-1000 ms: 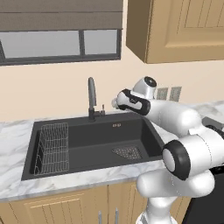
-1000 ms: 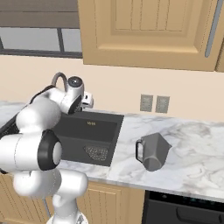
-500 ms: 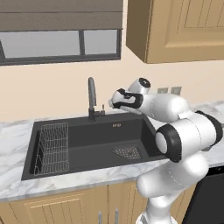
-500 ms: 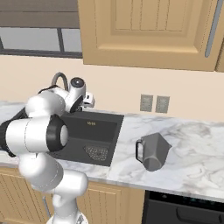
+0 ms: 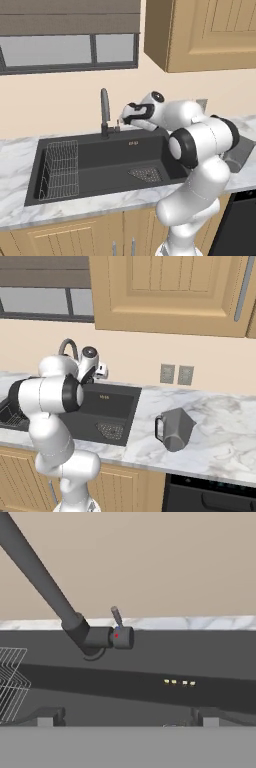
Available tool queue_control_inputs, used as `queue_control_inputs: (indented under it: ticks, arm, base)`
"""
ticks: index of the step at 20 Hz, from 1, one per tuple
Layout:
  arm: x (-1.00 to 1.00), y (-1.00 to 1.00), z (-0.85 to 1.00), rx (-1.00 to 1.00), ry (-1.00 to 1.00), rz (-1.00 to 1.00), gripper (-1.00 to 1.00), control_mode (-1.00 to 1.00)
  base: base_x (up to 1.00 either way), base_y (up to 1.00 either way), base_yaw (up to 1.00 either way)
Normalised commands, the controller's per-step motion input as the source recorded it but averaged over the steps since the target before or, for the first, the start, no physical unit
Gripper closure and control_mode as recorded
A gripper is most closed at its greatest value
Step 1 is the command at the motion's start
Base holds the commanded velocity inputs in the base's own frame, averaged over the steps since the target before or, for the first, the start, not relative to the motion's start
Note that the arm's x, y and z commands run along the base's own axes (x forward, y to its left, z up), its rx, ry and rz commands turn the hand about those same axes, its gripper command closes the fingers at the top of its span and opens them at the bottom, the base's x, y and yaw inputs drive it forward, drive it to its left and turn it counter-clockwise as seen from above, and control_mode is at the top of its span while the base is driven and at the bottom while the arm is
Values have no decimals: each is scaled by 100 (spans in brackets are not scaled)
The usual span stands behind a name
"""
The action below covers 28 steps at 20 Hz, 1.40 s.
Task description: Turn on the sink faucet and place the jug under the water for a few seconds to fill it up.
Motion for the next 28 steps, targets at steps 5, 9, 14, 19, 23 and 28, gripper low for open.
queue_control_inputs:
  ticks: [5,9,14,19,23,28]
  arm:
    - [39,7,-18,0,0,0,-100,-100]
    - [41,5,-22,0,0,0,-100,-100]
    - [41,1,-22,0,0,0,-100,-100]
    - [37,2,-17,0,0,0,-100,-100]
    - [26,14,-22,0,0,0,-100,-100]
    - [18,18,-24,0,0,0,-100,-100]
  base:
    - [0,0,0]
    - [0,0,0]
    - [0,0,0]
    - [0,0,0]
    - [0,0,0]
    - [0,0,0]
